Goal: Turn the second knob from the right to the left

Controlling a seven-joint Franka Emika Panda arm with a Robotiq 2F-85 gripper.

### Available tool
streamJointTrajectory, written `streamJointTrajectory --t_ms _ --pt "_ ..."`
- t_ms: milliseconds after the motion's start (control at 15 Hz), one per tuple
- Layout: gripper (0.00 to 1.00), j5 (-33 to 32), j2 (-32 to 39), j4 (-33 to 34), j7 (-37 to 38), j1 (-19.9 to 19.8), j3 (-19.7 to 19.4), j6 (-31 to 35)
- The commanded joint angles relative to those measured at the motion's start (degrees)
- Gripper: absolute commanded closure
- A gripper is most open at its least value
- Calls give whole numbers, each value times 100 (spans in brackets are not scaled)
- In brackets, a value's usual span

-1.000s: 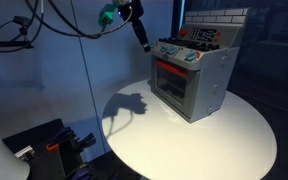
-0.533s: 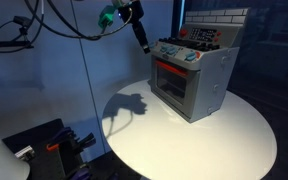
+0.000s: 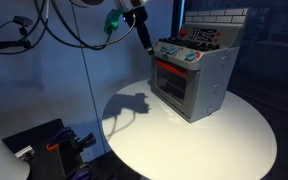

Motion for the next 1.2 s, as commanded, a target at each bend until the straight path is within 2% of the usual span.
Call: streamJointTrajectory --t_ms 0,400,1133 --pt "0 32 296 213 230 -41 80 306" --pt "0 32 733 519 479 -22 91 739" --pt "0 182 1464 1176 668 52 78 1074"
